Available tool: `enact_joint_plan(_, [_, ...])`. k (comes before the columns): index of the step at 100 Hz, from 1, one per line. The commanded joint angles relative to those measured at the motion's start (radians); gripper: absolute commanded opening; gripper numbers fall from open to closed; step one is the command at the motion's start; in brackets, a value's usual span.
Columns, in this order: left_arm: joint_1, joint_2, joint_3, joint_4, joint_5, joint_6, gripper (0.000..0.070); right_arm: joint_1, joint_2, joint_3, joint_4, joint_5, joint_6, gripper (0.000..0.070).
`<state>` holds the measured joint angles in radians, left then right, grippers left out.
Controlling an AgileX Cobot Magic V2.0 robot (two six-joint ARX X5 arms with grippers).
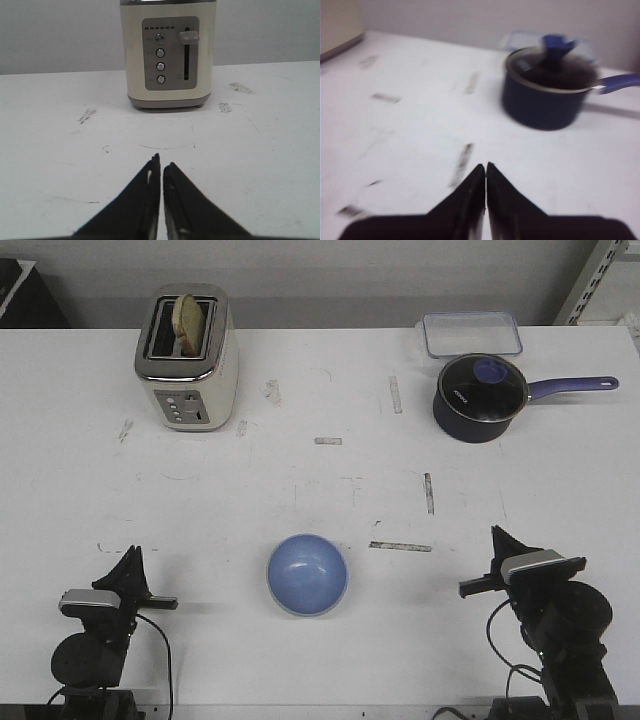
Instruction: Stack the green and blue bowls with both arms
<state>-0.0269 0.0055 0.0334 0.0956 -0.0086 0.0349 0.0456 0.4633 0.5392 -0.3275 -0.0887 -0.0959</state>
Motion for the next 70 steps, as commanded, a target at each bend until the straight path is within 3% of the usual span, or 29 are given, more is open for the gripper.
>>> enact_joint_plan(1, [0.000,-0.002,-0.021,0.010,0.001,-0.002,0.0001,-0.007,-0.022,-0.002,0.014,0.101,0.030,0.0000])
enact_joint_plan(16, [0.000,-0.002,-0.021,0.010,0.001,-0.002,0.0001,-0.027,-0.092,-0.055,0.059,0.213,0.028,0.0000])
enact_joint_plan(34, [0.000,-0.002,-0.021,0.010,0.001,-0.002,0.0001,-0.068,-0.223,-0.225,0.193,0.209,0.029,0.0000])
enact_joint_plan(70, [0.000,-0.001,-0.021,0.011,0.001,-0.002,0.0001,-0.071,-0.461,-0.503,0.249,0.187,0.074,0.0000])
